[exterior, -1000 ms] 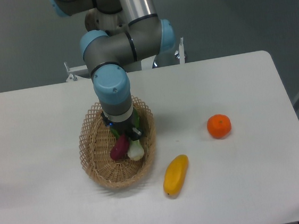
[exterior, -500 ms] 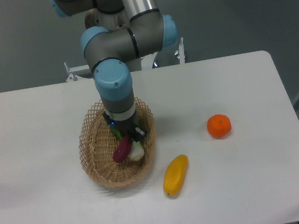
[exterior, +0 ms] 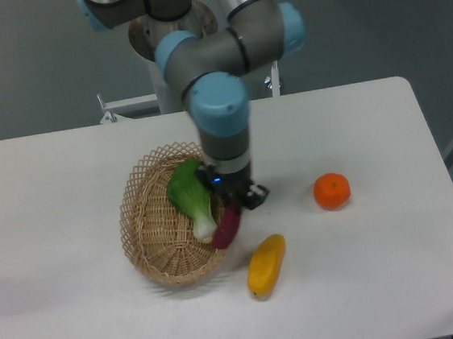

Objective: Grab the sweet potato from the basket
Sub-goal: 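Lift the purple sweet potato out of the basket, then carry the held sweet potato away from the basket past the orange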

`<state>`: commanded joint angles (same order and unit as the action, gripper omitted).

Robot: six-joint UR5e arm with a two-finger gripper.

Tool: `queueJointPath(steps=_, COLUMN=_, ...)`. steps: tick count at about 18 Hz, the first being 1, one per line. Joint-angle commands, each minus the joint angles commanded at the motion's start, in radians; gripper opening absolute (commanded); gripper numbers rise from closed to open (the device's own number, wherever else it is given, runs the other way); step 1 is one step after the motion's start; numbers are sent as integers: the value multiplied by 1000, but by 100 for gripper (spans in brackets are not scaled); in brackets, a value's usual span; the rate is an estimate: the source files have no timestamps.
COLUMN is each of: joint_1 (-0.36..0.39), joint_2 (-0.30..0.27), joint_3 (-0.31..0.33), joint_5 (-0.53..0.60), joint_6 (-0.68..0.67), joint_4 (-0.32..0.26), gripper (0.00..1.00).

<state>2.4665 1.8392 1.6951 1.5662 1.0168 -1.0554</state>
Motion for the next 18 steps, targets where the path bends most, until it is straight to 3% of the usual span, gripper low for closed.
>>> queueJointPath(steps=10, joint_1=161, joint_2=49, joint_3=-106, joint_5=-32, joint_6=161, joint_4=-2, gripper=2)
queueJointPath(steps=18, joint_1=244, joint_2=116, joint_3=-198, joint_5=-29, joint_6=295, joint_4=-61, gripper=2)
